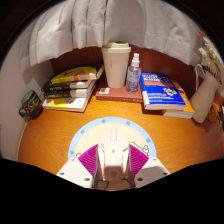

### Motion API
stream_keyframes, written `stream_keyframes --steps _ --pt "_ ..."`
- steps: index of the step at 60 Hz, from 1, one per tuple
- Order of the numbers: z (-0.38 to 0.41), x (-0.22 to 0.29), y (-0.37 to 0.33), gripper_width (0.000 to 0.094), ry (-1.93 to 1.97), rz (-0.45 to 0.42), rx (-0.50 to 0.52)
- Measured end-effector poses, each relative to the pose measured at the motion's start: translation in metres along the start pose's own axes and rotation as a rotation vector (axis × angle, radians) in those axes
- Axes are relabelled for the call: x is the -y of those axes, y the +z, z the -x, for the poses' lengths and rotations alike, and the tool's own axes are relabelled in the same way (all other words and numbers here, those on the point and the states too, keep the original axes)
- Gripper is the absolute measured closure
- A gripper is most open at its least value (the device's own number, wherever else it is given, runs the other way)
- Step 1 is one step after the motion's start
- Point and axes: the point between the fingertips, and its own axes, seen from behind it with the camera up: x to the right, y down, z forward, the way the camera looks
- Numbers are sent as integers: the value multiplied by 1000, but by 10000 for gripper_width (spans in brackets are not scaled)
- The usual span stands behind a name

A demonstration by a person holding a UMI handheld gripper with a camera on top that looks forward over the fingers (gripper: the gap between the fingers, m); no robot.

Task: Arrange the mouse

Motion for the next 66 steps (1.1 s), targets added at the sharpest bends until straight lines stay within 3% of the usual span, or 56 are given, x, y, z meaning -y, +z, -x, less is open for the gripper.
stream_keyframes --steps 18,27,32,50,66 --pt "5 1 2 333 22 -9 6" --pt "1 2 -11 89 24 -3 -26" --pt "-1 6 -37 82 16 -8 -48" --pt "13 29 -196 85 41 -196 -83" --pt "32 3 -301 88 42 -290 -94"
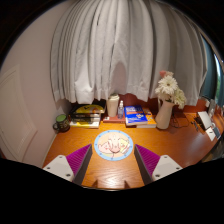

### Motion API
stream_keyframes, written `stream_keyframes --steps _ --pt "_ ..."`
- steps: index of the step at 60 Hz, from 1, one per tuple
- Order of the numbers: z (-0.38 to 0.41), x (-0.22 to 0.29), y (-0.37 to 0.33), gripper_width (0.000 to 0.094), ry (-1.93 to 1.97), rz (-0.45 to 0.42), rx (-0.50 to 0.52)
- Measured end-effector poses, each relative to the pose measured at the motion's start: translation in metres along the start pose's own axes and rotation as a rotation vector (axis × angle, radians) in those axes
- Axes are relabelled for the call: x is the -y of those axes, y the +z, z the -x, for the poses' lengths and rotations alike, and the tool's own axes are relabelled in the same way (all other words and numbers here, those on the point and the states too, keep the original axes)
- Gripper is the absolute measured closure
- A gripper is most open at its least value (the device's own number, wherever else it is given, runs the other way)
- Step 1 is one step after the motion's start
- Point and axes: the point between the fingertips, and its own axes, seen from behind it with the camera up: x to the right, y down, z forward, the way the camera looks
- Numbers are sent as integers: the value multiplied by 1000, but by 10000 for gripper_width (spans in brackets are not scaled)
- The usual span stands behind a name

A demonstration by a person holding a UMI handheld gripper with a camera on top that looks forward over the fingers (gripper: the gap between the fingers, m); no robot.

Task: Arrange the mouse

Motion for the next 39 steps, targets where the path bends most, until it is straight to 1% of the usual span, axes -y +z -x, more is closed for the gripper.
stream_keyframes --steps 8,20,39 --pt "9 -7 -27 90 20 -18 6" --pt "25 -22 -43 89 9 -8 20" --pt "34 -17 -56 87 -14 -19 37"
